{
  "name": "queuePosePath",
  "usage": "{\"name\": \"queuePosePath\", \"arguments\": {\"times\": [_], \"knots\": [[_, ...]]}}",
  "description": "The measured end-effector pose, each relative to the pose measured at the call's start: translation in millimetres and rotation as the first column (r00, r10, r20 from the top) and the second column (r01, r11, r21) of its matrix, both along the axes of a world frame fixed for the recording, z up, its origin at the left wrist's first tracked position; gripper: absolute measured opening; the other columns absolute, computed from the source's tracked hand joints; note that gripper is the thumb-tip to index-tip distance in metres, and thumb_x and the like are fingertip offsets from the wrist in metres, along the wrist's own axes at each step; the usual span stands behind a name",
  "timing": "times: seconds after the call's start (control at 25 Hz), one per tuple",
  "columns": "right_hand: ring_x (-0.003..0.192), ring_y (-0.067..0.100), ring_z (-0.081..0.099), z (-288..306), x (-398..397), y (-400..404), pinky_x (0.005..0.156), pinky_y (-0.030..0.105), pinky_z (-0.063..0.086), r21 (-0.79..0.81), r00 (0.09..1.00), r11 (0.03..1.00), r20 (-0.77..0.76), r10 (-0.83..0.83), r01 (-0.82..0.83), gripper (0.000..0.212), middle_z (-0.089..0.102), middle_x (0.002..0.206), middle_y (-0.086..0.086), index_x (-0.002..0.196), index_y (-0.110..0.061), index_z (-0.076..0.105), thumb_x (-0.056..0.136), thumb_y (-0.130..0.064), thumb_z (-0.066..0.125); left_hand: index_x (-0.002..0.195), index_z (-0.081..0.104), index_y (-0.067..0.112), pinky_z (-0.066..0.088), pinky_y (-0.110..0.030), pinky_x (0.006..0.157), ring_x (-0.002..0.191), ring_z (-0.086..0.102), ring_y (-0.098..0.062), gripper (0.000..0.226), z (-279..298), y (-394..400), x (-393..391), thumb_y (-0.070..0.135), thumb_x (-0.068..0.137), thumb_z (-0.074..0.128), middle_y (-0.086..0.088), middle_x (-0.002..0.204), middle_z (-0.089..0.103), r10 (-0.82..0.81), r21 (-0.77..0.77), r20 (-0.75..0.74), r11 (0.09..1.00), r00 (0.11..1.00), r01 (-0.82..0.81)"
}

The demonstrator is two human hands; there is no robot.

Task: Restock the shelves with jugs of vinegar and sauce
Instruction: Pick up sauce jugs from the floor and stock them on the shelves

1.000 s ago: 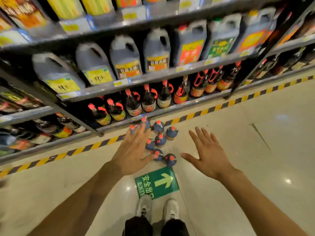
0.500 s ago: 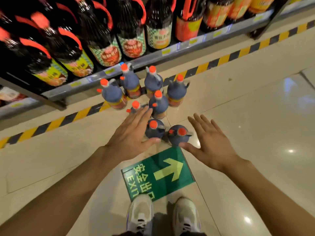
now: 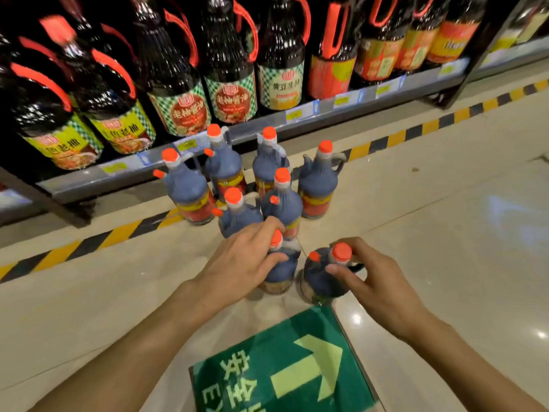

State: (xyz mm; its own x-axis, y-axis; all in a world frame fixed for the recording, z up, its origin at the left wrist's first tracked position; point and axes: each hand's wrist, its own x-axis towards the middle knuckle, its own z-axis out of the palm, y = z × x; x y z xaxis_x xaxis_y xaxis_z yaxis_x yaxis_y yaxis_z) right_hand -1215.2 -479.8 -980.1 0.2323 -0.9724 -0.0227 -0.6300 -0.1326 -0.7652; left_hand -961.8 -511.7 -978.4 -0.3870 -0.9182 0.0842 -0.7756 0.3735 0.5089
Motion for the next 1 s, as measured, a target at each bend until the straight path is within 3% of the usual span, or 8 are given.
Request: {"name": "queuePosePath", "arguments": {"times": [0.08, 0.2, 0.4, 0.48, 0.64, 0.72, 0.84, 1.0], "knots": [[0.094, 0.001, 0.061, 1, 2, 1, 0.078, 0.019, 0.048, -0.011, 1.0, 1.0, 0.002, 0.001, -0.001, 0.022, 0.068, 0.101, -0.017, 0.115, -0.025, 0.061, 0.096, -0.034, 0.067, 0.118, 0.05, 0.02, 0.046, -0.043, 0.081, 0.105, 0.06, -0.028, 0.03, 3, 0, 0, 0.03, 0.096, 0.067, -0.003, 0.107, 0.064, -0.006, 0.034, 0.005, 0.999, 1.0, 0.006], [0.092, 0.006, 0.062, 3, 2, 11, 0.081, 0.028, 0.051, -0.01, 1.0, 1.0, -0.009, 0.024, -0.024, 0.018, 0.069, 0.103, -0.013, 0.114, -0.025, 0.061, 0.098, -0.025, 0.068, 0.114, 0.05, 0.017, 0.042, -0.042, 0.078, 0.1, 0.058, -0.028, 0.028, 8, 10, 0, 0.033, 0.097, 0.065, -0.004, 0.101, 0.063, -0.015, 0.042, 0.051, 0.999, 0.999, 0.013], [0.096, 0.004, 0.063, 5, 0, 30, 0.08, 0.024, 0.05, 0.026, 0.997, 0.998, 0.035, 0.063, -0.064, 0.016, 0.07, 0.101, -0.02, 0.111, -0.033, 0.06, 0.097, -0.03, 0.068, 0.109, 0.048, 0.028, 0.044, -0.035, 0.074, 0.093, 0.058, -0.019, 0.025, 8, 47, 7, 0.036, 0.094, 0.067, 0.006, 0.099, 0.063, -0.005, 0.094, -0.094, 0.995, 0.996, 0.014], [0.097, 0.005, 0.064, 2, -1, 37, 0.08, 0.021, 0.05, 0.046, 0.995, 0.995, 0.044, 0.091, -0.093, 0.018, 0.07, 0.101, -0.021, 0.111, -0.036, 0.06, 0.096, -0.032, 0.069, 0.109, 0.046, 0.037, 0.043, -0.025, 0.075, 0.092, 0.056, -0.008, 0.03, 3, 59, 8, 0.043, 0.089, 0.068, 0.015, 0.1, 0.061, 0.023, 0.122, -0.128, 0.992, 0.992, -0.007], [0.101, 0.004, 0.065, -3, -3, 45, 0.081, 0.017, 0.05, 0.072, 0.988, 0.994, 0.135, 0.076, -0.086, 0.021, 0.07, 0.106, -0.024, 0.109, -0.044, 0.062, 0.09, -0.043, 0.071, 0.112, 0.047, 0.049, 0.044, -0.007, 0.08, 0.104, 0.06, 0.005, 0.056, -11, 64, 13, 0.058, 0.067, 0.078, 0.029, 0.108, 0.063, 0.262, 0.297, -0.317, 0.94, 0.911, -0.167], [0.104, 0.003, 0.065, -9, -6, 47, 0.083, 0.014, 0.05, 0.091, 0.978, 0.995, 0.205, 0.028, -0.047, 0.032, 0.07, 0.111, -0.025, 0.113, -0.048, 0.063, 0.084, -0.054, 0.075, 0.118, 0.051, 0.05, 0.046, -0.008, 0.088, 0.111, 0.06, 0.007, 0.069, -30, 68, 18, 0.055, 0.06, 0.087, 0.03, 0.117, 0.063, 0.331, 0.376, -0.386, 0.909, 0.861, -0.181], [0.114, -0.001, 0.062, -31, -11, 50, 0.091, 0.017, 0.052, 0.2, 0.957, 0.98, 0.281, -0.078, 0.022, 0.066, 0.065, 0.123, -0.028, 0.127, -0.044, 0.058, 0.068, -0.063, 0.082, 0.127, 0.056, 0.045, 0.05, -0.024, 0.1, 0.122, 0.061, -0.001, 0.08, -59, 78, 26, 0.047, 0.057, 0.094, 0.02, 0.127, 0.067, 0.422, 0.503, -0.438, 0.847, 0.794, -0.172], [0.119, 0.001, 0.062, -63, -19, 46, 0.102, 0.025, 0.053, 0.363, 0.938, 0.931, 0.332, -0.098, -0.031, 0.091, 0.067, 0.127, -0.022, 0.138, -0.036, 0.054, 0.058, -0.068, 0.086, 0.126, 0.059, 0.049, 0.052, -0.014, 0.089, 0.119, 0.065, -0.001, 0.071, -80, 77, 26, 0.044, 0.065, 0.094, 0.018, 0.127, 0.07, 0.407, 0.569, -0.48, 0.818, 0.778, -0.077]]}}
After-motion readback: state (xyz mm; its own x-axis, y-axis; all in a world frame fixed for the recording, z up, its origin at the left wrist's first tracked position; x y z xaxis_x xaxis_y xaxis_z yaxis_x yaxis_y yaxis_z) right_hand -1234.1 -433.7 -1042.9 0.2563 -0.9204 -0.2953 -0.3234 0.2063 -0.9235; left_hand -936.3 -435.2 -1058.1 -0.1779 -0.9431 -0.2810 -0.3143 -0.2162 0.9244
